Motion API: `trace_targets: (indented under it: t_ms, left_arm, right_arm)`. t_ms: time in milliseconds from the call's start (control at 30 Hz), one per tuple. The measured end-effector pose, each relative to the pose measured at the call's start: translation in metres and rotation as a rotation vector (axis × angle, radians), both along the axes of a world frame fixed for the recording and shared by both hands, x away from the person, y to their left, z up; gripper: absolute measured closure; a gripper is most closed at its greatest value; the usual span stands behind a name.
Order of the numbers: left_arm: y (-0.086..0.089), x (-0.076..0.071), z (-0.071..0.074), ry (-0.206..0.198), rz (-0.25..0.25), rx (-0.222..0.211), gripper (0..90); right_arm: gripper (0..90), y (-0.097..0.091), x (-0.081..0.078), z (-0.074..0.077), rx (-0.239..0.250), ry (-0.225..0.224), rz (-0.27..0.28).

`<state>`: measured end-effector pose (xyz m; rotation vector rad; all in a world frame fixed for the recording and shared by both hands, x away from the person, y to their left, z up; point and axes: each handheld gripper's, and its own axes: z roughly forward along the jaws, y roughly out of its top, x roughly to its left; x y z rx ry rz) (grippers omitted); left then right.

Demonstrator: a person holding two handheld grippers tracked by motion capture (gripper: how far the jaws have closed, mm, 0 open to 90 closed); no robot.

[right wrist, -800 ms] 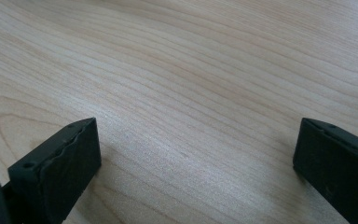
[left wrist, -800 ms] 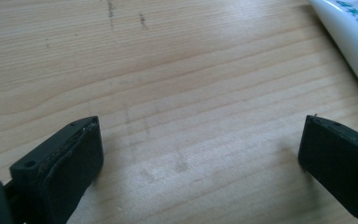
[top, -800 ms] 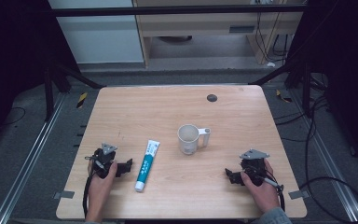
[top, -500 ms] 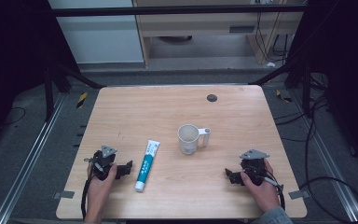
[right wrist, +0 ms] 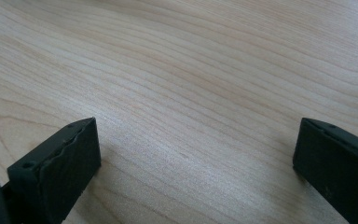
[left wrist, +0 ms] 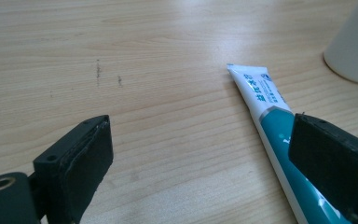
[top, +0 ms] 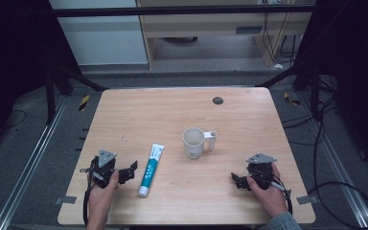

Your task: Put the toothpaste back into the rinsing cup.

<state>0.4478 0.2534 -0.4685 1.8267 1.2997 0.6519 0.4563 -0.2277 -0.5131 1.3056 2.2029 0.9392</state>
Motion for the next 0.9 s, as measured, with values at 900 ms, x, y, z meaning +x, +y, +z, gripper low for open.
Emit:
trace_targets:
  t_ms: [900]
  left_arm:
    - [-0.087,0.041,0.07,0.202,-0.148,0.218,5.7]
  right_arm:
    - [0.8,0.0,0.001,0.0,0.002,0.005,0.006]
